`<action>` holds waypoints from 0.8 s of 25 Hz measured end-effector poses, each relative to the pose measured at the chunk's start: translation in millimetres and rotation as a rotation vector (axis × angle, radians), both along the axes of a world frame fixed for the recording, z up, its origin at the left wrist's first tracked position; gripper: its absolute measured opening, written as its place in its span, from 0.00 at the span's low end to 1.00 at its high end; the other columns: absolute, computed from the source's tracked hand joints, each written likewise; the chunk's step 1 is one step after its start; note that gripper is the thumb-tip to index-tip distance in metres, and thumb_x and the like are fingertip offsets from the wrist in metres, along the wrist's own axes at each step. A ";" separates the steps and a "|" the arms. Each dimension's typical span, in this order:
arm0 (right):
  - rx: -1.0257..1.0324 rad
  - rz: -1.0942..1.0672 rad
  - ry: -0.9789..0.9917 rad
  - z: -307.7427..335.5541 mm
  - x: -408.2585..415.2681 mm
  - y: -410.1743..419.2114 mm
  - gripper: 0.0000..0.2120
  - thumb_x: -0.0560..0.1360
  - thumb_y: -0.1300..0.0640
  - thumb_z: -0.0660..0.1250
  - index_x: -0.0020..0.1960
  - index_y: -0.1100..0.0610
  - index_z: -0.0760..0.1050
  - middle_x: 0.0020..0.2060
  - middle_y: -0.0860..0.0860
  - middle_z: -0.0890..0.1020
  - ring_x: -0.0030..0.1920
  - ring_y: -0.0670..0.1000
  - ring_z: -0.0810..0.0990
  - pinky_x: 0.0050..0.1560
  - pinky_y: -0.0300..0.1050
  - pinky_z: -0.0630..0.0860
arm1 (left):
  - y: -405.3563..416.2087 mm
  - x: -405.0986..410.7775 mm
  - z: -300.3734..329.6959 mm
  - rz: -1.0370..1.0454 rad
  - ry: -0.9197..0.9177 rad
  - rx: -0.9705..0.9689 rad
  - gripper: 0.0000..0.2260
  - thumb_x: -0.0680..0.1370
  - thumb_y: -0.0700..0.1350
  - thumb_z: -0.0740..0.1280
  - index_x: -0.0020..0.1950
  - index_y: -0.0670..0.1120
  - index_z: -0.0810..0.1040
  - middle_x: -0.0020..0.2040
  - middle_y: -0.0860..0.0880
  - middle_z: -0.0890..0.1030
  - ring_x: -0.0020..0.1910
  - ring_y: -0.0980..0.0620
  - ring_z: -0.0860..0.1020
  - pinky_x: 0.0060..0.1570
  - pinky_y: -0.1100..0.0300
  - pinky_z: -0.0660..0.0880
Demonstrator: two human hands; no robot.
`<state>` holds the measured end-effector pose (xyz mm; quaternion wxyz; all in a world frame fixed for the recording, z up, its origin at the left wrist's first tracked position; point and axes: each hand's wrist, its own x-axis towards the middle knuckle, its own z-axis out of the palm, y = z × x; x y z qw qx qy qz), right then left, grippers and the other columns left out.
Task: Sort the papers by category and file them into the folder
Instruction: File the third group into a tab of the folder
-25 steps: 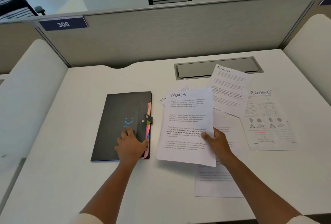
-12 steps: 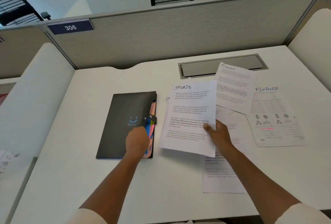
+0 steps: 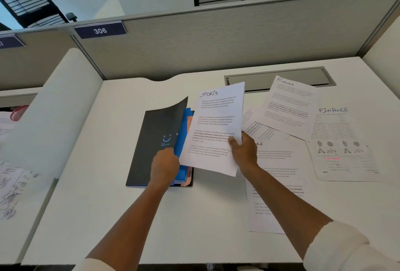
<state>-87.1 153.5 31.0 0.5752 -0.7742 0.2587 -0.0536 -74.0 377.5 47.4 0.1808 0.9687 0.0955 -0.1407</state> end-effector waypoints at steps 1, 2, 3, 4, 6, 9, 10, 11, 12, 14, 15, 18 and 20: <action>-0.017 0.016 -0.002 -0.5 0.6 6.6 0.14 0.78 0.55 0.66 0.63 0.57 0.76 0.59 0.52 0.81 0.57 0.55 0.79 0.59 0.50 0.76 | -0.6 -1.5 0.6 0.001 -0.003 -0.016 0.06 0.81 0.43 0.59 0.52 0.43 0.74 0.51 0.44 0.81 0.47 0.46 0.81 0.46 0.54 0.81; -0.034 0.032 -0.002 -0.9 1.0 12.7 0.15 0.78 0.55 0.66 0.64 0.57 0.76 0.61 0.52 0.80 0.60 0.56 0.78 0.61 0.48 0.75 | -1.4 -2.8 1.5 -0.004 -0.007 -0.020 0.06 0.81 0.43 0.59 0.53 0.43 0.74 0.52 0.44 0.80 0.47 0.46 0.81 0.47 0.53 0.81; -0.052 0.046 -0.001 -0.7 1.3 17.9 0.16 0.78 0.56 0.66 0.65 0.58 0.75 0.62 0.53 0.79 0.61 0.56 0.77 0.61 0.46 0.72 | -2.3 -3.8 2.1 -0.012 -0.011 -0.017 0.07 0.82 0.44 0.59 0.53 0.43 0.74 0.52 0.44 0.80 0.47 0.46 0.81 0.48 0.53 0.81; -0.064 0.061 0.001 -0.8 1.7 22.7 0.17 0.78 0.56 0.65 0.66 0.58 0.74 0.63 0.53 0.79 0.62 0.56 0.76 0.62 0.44 0.71 | -2.6 -4.5 2.6 -0.020 -0.014 -0.015 0.07 0.82 0.44 0.59 0.54 0.43 0.74 0.52 0.44 0.80 0.47 0.46 0.81 0.49 0.53 0.81; -0.073 0.090 0.009 -1.1 2.5 31.4 0.17 0.79 0.57 0.65 0.67 0.58 0.73 0.64 0.53 0.78 0.64 0.56 0.75 0.62 0.44 0.70 | -2.8 -5.9 4.7 -0.030 -0.014 -0.020 0.08 0.82 0.44 0.58 0.55 0.43 0.74 0.52 0.44 0.80 0.46 0.46 0.82 0.49 0.52 0.81; -0.070 0.125 0.029 -4.6 4.0 42.5 0.18 0.78 0.57 0.65 0.68 0.57 0.72 0.65 0.52 0.77 0.64 0.57 0.75 0.62 0.47 0.72 | -3.4 -7.5 7.2 -0.029 -0.008 -0.037 0.08 0.82 0.44 0.58 0.54 0.43 0.75 0.50 0.45 0.81 0.44 0.47 0.82 0.47 0.54 0.81; -0.067 0.138 0.032 -6.0 4.7 45.5 0.19 0.79 0.57 0.65 0.68 0.57 0.72 0.65 0.52 0.77 0.64 0.57 0.76 0.61 0.48 0.74 | -3.7 -7.9 7.4 -0.030 -0.008 -0.041 0.07 0.82 0.44 0.58 0.54 0.44 0.74 0.50 0.45 0.81 0.43 0.47 0.81 0.46 0.55 0.81; -0.067 0.150 0.034 -6.5 5.6 48.3 0.18 0.79 0.57 0.65 0.68 0.57 0.72 0.65 0.52 0.77 0.62 0.57 0.77 0.58 0.47 0.75 | -4.0 -8.3 7.9 -0.034 -0.010 -0.045 0.07 0.82 0.44 0.58 0.53 0.44 0.74 0.50 0.45 0.81 0.42 0.49 0.80 0.45 0.56 0.81; -0.069 0.161 0.039 -7.0 6.5 50.7 0.18 0.79 0.57 0.65 0.68 0.56 0.72 0.64 0.53 0.78 0.61 0.57 0.78 0.55 0.46 0.76 | -4.5 -8.9 8.6 -0.041 -0.011 -0.046 0.07 0.82 0.45 0.58 0.53 0.45 0.74 0.50 0.45 0.81 0.41 0.50 0.79 0.44 0.57 0.80; -0.074 0.181 0.059 -7.3 8.7 55.6 0.16 0.79 0.57 0.65 0.67 0.57 0.73 0.63 0.53 0.79 0.57 0.56 0.80 0.49 0.43 0.77 | -5.5 -9.2 8.7 -0.044 -0.017 -0.056 0.06 0.82 0.44 0.57 0.51 0.45 0.73 0.50 0.45 0.81 0.40 0.50 0.78 0.43 0.58 0.79; -0.079 0.195 0.076 -7.8 10.2 58.3 0.16 0.79 0.56 0.65 0.66 0.57 0.73 0.62 0.54 0.79 0.56 0.56 0.80 0.47 0.42 0.77 | -6.0 -9.7 8.7 -0.047 -0.018 -0.061 0.07 0.82 0.44 0.56 0.50 0.45 0.73 0.50 0.45 0.81 0.40 0.50 0.78 0.42 0.58 0.79; -0.094 0.236 0.127 -10.2 16.1 67.3 0.15 0.79 0.54 0.64 0.65 0.56 0.73 0.61 0.54 0.80 0.53 0.56 0.81 0.44 0.42 0.78 | -7.6 -11.7 10.0 -0.053 0.001 -0.075 0.07 0.82 0.44 0.57 0.52 0.45 0.73 0.52 0.45 0.81 0.41 0.50 0.79 0.41 0.60 0.76; -0.099 0.254 0.149 -12.1 19.6 72.3 0.15 0.79 0.53 0.64 0.65 0.55 0.73 0.61 0.54 0.80 0.53 0.56 0.82 0.43 0.42 0.78 | -8.4 -14.0 11.0 -0.049 0.018 -0.095 0.08 0.82 0.45 0.58 0.55 0.45 0.74 0.53 0.45 0.81 0.45 0.48 0.81 0.43 0.60 0.77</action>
